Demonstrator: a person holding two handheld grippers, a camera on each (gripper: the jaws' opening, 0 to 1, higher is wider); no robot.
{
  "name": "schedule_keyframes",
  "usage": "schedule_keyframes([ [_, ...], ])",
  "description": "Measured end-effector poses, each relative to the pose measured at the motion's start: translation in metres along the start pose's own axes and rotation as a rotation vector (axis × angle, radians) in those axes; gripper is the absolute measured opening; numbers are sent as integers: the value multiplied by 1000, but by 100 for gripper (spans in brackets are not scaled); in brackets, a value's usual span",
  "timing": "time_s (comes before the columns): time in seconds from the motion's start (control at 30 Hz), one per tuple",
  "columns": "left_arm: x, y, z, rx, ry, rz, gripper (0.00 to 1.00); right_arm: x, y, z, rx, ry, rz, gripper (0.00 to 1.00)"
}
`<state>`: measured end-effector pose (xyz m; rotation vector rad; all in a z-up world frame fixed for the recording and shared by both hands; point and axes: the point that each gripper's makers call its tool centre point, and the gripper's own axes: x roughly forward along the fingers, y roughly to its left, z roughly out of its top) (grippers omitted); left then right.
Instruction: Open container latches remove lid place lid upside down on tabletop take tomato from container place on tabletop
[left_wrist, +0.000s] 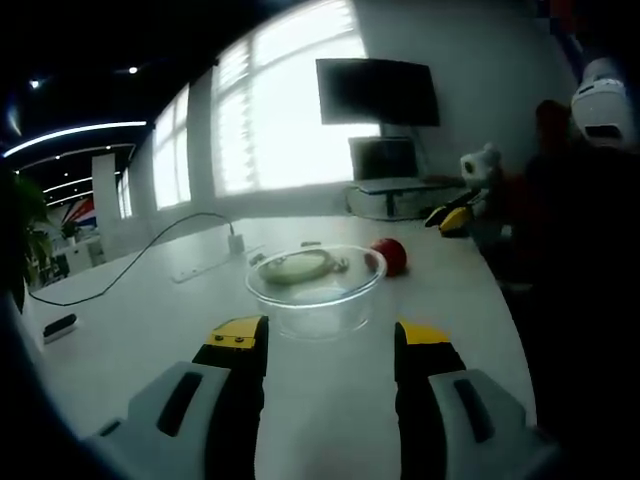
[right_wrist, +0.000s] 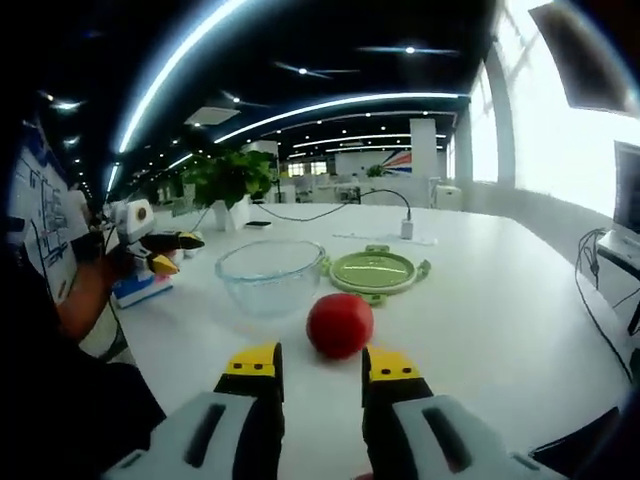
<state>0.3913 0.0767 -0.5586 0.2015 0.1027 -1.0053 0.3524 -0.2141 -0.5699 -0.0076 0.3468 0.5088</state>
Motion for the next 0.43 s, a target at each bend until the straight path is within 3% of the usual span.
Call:
schedule_keyframes([
  [0.23,0,0,0,7,0,4,45,0,6,-10,8,-4,20,17],
  [0.33,0,-1,1,6,-3,0,44,2,10,-6,54,-53,28,17],
  [0.43,0,-3,0,5,2,-7,41,4,9,-12,82,-53,29,16],
])
